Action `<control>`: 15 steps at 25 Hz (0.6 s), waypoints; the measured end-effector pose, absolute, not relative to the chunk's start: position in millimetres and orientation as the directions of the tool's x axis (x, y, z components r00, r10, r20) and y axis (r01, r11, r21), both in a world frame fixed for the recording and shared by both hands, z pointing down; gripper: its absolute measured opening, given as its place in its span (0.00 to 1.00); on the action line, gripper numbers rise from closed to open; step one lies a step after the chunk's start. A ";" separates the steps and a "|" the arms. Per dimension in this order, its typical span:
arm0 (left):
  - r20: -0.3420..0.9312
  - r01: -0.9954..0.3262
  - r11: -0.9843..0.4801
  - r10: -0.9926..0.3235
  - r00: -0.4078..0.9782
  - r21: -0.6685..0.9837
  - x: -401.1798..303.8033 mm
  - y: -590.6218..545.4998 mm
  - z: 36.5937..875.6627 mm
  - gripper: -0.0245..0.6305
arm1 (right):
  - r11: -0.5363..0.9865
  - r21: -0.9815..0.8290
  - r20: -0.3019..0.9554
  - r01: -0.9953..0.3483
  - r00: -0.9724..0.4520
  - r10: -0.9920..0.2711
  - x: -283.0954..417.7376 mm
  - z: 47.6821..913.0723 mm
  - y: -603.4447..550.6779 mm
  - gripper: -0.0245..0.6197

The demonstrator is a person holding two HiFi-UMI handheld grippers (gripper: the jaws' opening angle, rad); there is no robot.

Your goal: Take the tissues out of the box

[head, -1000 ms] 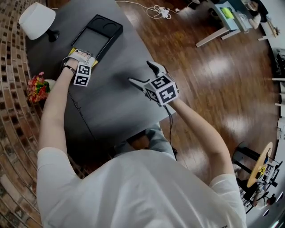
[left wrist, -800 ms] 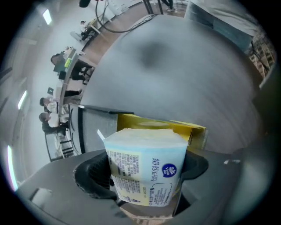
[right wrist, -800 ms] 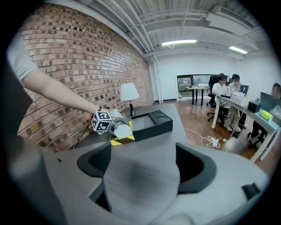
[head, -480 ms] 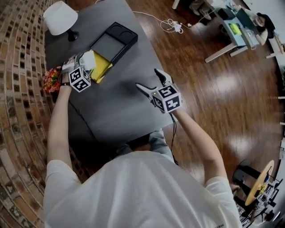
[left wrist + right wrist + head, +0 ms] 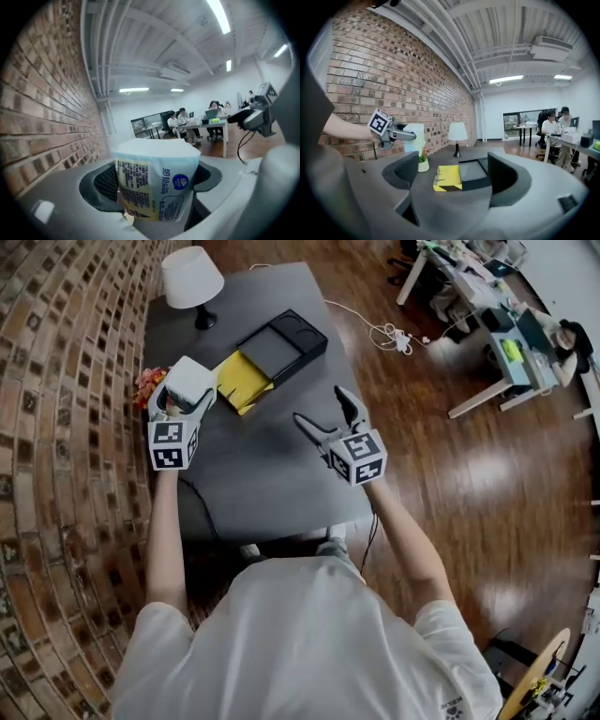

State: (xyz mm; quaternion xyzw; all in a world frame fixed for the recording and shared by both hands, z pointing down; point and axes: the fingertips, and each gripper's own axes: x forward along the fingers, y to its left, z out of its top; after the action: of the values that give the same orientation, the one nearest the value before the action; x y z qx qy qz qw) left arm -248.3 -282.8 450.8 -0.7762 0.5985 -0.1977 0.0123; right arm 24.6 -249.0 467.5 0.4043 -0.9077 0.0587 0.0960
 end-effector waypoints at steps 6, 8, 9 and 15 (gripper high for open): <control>0.136 -0.977 -0.172 -0.979 0.154 -0.129 -244.8 -197.3 429.7 0.67 | 0.607 0.020 0.059 -0.794 -0.605 -0.794 22.1 432.8 -226.5 0.75; 0.117 -0.983 -0.137 -0.986 0.123 -0.121 -241.3 -172.3 433.8 0.67 | 0.613 0.014 0.040 -0.790 -0.612 -0.789 18.7 429.7 -215.8 0.75; 0.113 -0.985 -0.125 -0.987 0.112 -0.121 -238.2 -161.2 437.4 0.67 | 0.612 0.020 0.029 -0.790 -0.612 -0.791 17.7 427.6 -210.7 0.75; 0.117 -0.987 -0.127 -0.986 0.115 -0.096 -219.9 -109.9 462.5 0.67 | 0.577 0.059 -0.045 -0.815 -0.580 -0.814 13.5 418.9 -180.2 0.74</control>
State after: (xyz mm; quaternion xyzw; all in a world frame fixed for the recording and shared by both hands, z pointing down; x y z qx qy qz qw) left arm -219.9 -109.9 462.5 -0.7467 0.6608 -0.0760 -0.0027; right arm 13.5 -180.2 418.9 0.4584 -0.8879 -0.0366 -0.0064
